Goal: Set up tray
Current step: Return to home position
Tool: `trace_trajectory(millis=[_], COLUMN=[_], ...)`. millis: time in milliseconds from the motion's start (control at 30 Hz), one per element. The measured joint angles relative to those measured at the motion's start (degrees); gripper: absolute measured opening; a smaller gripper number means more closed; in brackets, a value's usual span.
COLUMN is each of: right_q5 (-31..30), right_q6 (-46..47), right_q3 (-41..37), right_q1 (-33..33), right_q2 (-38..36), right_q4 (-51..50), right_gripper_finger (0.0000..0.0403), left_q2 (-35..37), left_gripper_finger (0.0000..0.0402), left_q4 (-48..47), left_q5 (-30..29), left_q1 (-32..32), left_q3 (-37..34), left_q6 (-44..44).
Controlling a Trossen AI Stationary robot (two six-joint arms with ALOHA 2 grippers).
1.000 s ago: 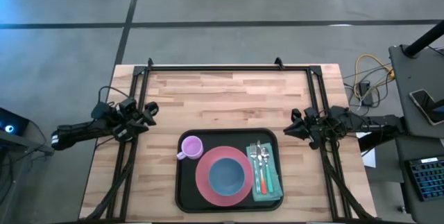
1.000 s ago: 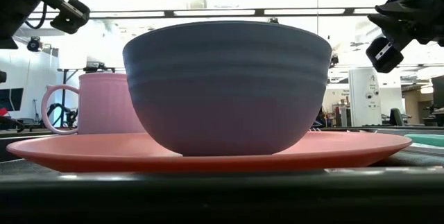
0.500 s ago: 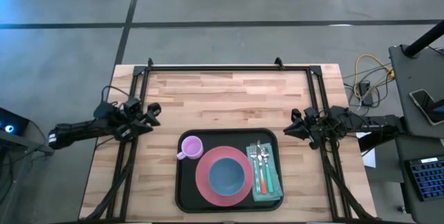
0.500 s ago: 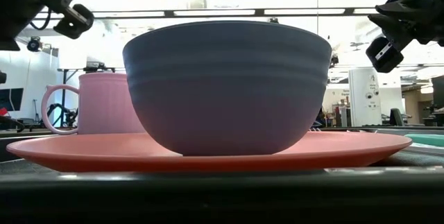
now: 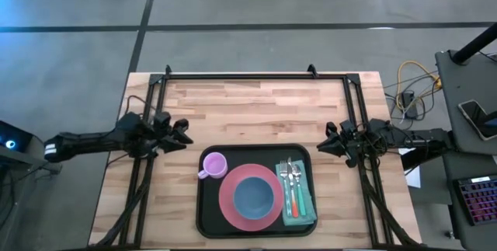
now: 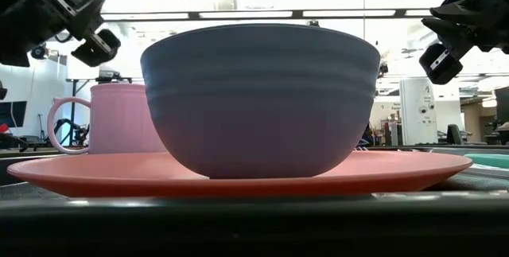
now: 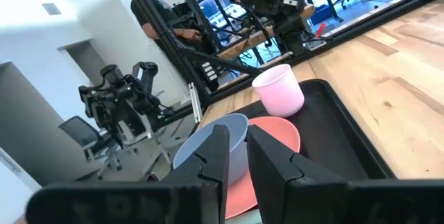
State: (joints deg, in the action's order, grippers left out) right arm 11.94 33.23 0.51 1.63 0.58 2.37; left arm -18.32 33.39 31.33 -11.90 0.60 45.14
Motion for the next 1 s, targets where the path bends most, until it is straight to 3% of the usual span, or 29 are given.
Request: trace_trajectory(millis=[1000], right_q5=[0.0], right_q6=[0.0], right_q3=[0.0], right_q1=[0.0], right_q2=[0.0], right_q4=[0.0], right_gripper_finger=[0.0043], left_q2=[-27.1], left_gripper_finger=[0.0123], left_q4=[0.0], left_q5=[0.0], left_q1=[0.0], left_q3=[0.0], left_q6=[0.0])
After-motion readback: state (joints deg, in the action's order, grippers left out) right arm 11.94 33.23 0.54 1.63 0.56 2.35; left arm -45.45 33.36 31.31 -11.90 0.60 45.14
